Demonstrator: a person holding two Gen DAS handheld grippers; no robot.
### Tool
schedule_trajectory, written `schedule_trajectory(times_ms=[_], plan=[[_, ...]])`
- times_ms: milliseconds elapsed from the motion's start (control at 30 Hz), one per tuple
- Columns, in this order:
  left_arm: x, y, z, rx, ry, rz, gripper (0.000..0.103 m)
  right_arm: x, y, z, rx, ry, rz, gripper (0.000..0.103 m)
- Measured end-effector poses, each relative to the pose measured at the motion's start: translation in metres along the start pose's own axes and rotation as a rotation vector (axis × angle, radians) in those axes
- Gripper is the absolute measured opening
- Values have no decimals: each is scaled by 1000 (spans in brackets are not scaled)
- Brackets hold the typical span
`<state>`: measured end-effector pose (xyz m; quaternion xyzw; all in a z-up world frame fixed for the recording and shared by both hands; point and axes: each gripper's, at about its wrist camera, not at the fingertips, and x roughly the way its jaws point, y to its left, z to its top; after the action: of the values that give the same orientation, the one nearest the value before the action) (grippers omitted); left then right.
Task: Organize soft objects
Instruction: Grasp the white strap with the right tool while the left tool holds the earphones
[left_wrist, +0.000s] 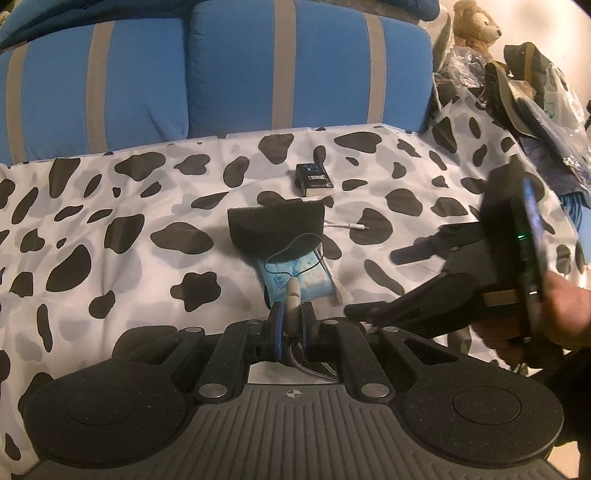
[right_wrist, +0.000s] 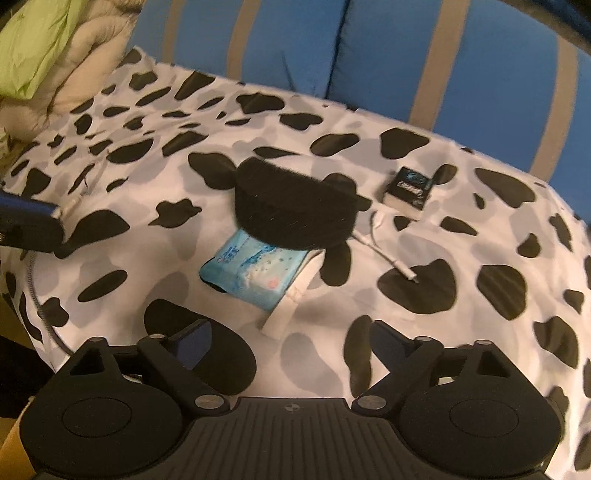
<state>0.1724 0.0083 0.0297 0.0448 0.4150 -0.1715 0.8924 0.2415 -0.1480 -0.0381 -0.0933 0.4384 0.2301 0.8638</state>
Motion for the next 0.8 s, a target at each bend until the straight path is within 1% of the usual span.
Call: schedule_trajectory(times_ms=[300, 367, 433, 467, 500, 533, 567, 633, 700, 800], plan=[[1, 2, 1, 3, 13, -13, 10, 32, 10, 6, -49, 30, -7, 77], [1, 3, 0, 2, 17, -14, 10, 38, 13, 8, -55, 35, -27, 70], [2, 4, -1, 2, 20, -14, 10, 44, 15, 8, -61, 42, -66, 60], [2, 4, -1, 2, 22, -13, 10, 46, 14, 8, -61, 49, -77, 57], [2, 4, -1, 1, 24, -13, 10, 48, 14, 7, -56, 56, -77, 50], [3, 4, -1, 0, 27, -13, 10, 49, 13, 6, -52, 59, -76, 45], [4, 5, -1, -1, 29, -13, 10, 49, 13, 6, -49, 61, -80, 43], [4, 4, -1, 0, 32, -13, 10, 48, 11, 6, -40, 72, -80, 23], [5, 4, -2, 3, 34, -14, 10, 48, 8, 6, -22, 80, -87, 16], [7, 3, -2, 6, 39, -14, 10, 45, 3, 4, 3, 82, -111, 16]])
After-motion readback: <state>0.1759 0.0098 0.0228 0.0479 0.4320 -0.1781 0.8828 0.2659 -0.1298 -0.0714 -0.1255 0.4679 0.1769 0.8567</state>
